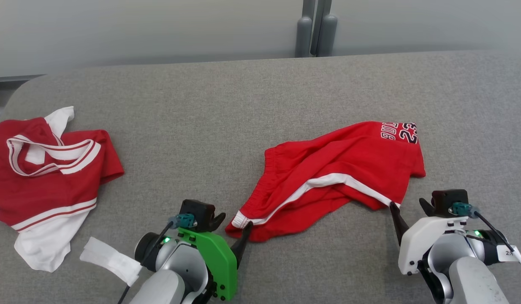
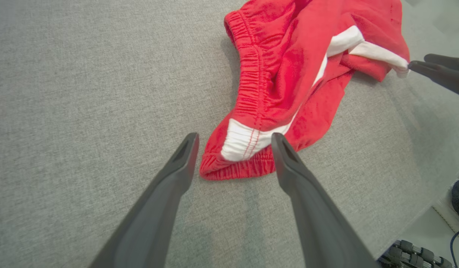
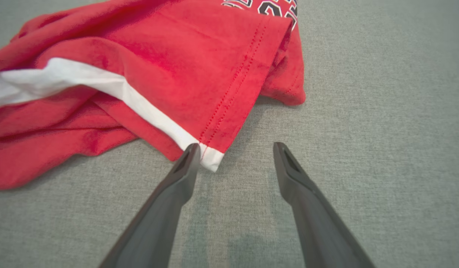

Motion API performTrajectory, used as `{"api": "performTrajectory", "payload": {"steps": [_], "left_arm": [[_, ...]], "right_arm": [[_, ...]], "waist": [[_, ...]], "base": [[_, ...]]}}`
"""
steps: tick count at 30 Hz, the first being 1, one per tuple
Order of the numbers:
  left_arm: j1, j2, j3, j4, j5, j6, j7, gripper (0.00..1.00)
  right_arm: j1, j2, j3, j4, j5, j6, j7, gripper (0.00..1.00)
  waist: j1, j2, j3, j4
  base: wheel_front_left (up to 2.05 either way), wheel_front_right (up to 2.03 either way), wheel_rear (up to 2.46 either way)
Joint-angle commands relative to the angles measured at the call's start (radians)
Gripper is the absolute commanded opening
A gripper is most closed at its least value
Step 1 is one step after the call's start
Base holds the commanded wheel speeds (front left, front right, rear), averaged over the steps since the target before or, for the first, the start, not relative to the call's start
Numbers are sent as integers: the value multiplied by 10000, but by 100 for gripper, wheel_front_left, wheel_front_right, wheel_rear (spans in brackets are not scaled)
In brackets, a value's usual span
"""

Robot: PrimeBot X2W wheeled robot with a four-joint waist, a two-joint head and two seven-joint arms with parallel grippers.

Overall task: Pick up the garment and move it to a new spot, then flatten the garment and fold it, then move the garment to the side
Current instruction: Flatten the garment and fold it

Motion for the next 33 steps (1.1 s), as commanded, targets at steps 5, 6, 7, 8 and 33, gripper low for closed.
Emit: {"api": "performTrajectory", "payload": {"steps": [5,6,7,8,33], "left_arm": [[-366,26,-98,228,52,-83,140,77],[-384,32,-106,254,38,-94,136,64],[-398,41,-119,277,27,-93,137,58],[-422,40,-125,287,17,-97,111,57],[-495,-261,18,2,-753,-387,-928,0]], "right_arm": [[-414,-6,214,477,326,-10,-224,100],[-439,-6,246,534,350,-10,-250,100],[-459,-6,285,599,385,-10,-278,100],[-472,-4,329,670,404,-10,-286,100],[-838,-23,909,1108,890,-10,-763,0]], "waist": [[0,0,277,-25],[0,0,293,-9],[0,0,305,3],[0,0,314,13],[0,0,395,60]], "base": [[0,0,0],[0,0,0],[0,0,0],[0,0,0],[0,0,0]]}}
